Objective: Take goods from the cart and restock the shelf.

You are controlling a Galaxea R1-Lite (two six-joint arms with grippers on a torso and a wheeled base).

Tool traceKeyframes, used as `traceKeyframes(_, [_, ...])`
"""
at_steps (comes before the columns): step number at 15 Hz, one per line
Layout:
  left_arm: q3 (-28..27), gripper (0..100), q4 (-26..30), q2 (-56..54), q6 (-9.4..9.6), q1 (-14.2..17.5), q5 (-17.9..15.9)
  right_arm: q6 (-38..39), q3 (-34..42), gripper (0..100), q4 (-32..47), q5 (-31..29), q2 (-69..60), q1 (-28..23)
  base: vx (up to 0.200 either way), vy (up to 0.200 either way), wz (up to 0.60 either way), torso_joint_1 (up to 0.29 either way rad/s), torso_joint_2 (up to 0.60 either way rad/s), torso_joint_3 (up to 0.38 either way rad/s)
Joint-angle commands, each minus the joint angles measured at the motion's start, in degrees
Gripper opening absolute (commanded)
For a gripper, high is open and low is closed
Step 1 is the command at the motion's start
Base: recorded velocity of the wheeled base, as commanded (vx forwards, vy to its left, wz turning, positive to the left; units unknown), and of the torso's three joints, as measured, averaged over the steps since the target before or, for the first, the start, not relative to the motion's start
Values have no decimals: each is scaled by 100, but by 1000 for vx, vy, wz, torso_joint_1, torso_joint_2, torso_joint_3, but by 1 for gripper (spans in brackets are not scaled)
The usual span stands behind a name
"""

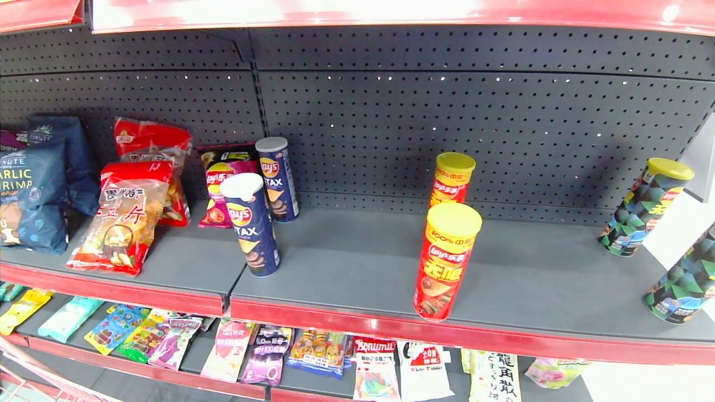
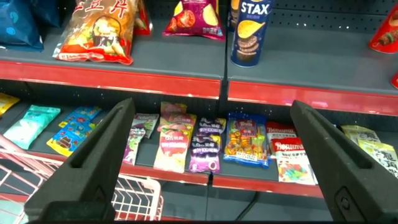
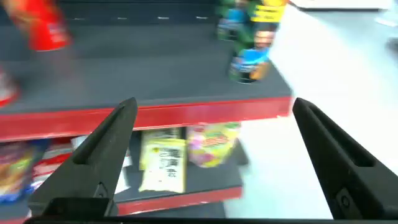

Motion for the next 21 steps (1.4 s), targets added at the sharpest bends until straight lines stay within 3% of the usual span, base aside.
traceKeyframes(1, [19, 100, -1, -2, -2, 0, 2, 10, 26, 100, 18, 602, 130, 445, 0, 0, 0, 0, 0, 0])
traceKeyframes(4, [10, 100, -1, -2, -2, 0, 2, -8, 18, 100, 44, 488, -345, 1131, 0, 0, 0, 0, 0, 0])
traceKeyframes(7, [10, 100, -10, -11, -2, 0, 11, 194, 18, 100, 27, -303, -652, 1069, 0, 0, 0, 0, 0, 0])
traceKeyframes(8, [10, 100, -10, -11, -2, 0, 2, 300, 26, 100, 27, -189, -652, 1069, 0, 0, 0, 0, 0, 0])
traceKeyframes(10, [19, 100, -10, -2, -2, 0, -6, 10, 44, 100, 194, 716, -652, 1078, 0, 0, 0, 0, 0, 0])
traceKeyframes(12, [36, 100, -10, -11, -2, 0, -6, 423, 26, 100, 369, 585, -635, 1087, 0, 0, 0, 0, 0, 0])
traceKeyframes(21, [36, 100, -10, -11, -2, 0, -6, 397, 35, 100, 343, 567, -652, 1078, 0, 0, -67, 1, 0, 0])
